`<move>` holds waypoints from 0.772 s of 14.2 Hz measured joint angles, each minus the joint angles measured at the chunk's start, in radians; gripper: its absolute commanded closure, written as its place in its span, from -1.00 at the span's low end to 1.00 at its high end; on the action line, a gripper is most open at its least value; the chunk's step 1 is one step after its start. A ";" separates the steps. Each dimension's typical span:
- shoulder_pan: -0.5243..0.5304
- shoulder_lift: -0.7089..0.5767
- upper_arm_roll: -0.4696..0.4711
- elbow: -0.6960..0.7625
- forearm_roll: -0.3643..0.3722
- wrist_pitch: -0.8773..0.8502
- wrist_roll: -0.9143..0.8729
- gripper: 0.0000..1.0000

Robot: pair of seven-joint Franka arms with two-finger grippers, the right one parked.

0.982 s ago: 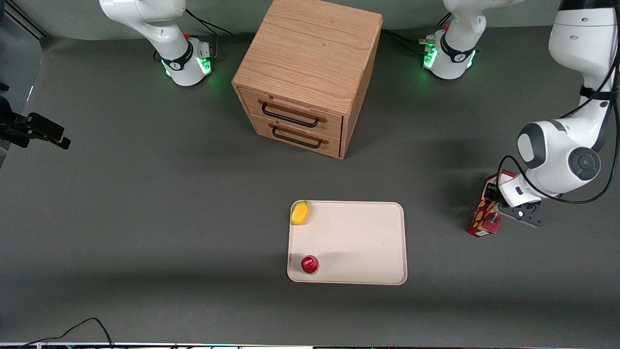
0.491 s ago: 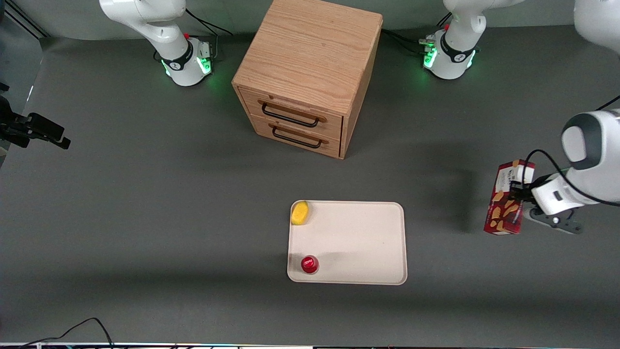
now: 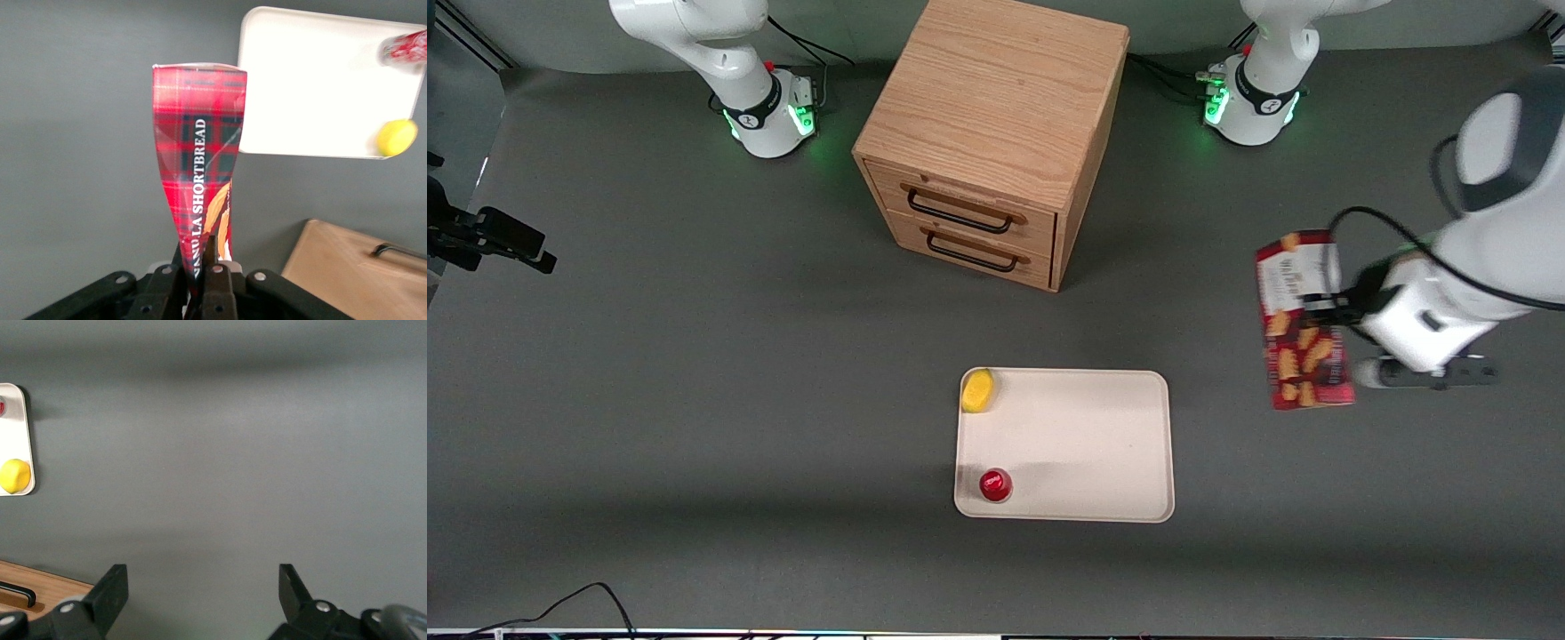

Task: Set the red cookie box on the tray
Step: 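Carry the box over the white tray and lower it onto it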

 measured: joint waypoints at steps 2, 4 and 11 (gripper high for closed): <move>-0.018 0.071 -0.074 -0.040 0.059 0.151 -0.111 1.00; -0.032 0.163 -0.108 -0.104 0.131 0.335 -0.170 1.00; -0.047 0.423 -0.115 -0.215 0.464 0.778 -0.365 -1.00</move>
